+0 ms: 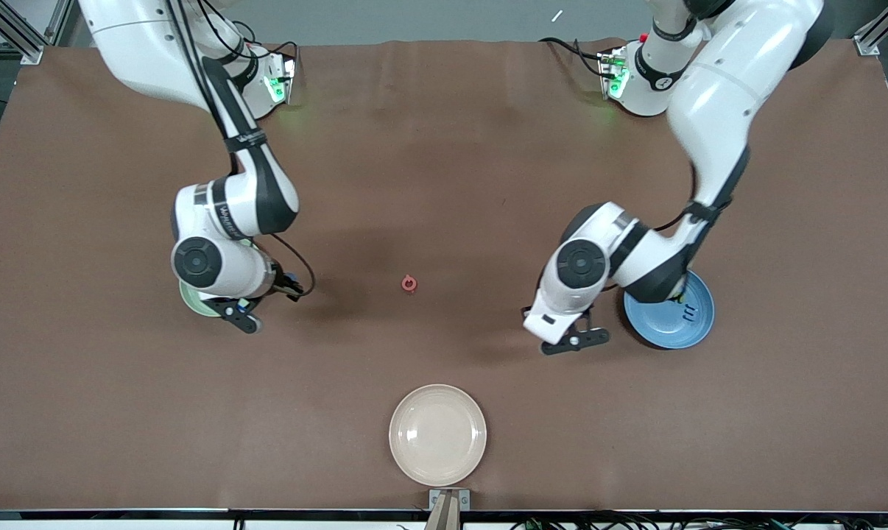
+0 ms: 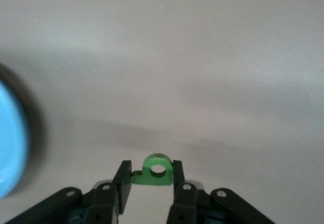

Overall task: Sort upper and lower case letters into plates
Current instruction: 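Carry the c to the green plate while the left gripper grasps b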

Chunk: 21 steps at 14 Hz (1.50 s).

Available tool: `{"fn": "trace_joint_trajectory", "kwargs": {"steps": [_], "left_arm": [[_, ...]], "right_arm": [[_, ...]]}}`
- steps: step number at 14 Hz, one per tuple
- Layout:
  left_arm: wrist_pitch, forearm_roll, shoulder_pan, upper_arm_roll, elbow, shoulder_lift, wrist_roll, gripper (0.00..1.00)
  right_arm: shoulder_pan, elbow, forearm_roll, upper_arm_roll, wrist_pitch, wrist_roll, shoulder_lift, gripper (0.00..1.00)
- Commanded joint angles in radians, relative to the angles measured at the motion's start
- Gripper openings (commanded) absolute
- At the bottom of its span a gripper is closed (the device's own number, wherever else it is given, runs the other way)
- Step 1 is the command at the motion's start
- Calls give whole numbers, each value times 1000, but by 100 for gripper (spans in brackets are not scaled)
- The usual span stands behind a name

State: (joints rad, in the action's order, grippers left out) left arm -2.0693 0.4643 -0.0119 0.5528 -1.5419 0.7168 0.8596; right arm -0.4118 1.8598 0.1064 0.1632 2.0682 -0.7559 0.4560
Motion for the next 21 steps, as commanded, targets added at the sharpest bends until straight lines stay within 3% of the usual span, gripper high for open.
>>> {"fn": "trace_joint_trajectory", "kwargs": {"steps": [1,3,7,11,17,19,21], "left_arm": [[12,-4,186,100,-144,-108,-124,20],[11,-3,294,134,-185,-119,-219,20],[8,13,407,131,-193,-93,-436,20],[-32,89,417,85,-165,-17,-478,20],[-92,114,418,47,-172,24,-481,20],[-92,114,418,45,-176,27,-482,20],[-94,114,424,45,-179,32,-482,21]], "right_arm": [[39,117,-40,-1,38,58,-71,3],[71,191,-40,-1,102,108,-101,3],[136,347,-40,-2,251,219,-154,3],[140,439,-39,-2,348,221,-165,3],[162,444,-39,-2,349,221,-154,6],[165,441,-39,-2,348,222,-152,18],[168,438,-39,-4,348,224,-152,56]]}}
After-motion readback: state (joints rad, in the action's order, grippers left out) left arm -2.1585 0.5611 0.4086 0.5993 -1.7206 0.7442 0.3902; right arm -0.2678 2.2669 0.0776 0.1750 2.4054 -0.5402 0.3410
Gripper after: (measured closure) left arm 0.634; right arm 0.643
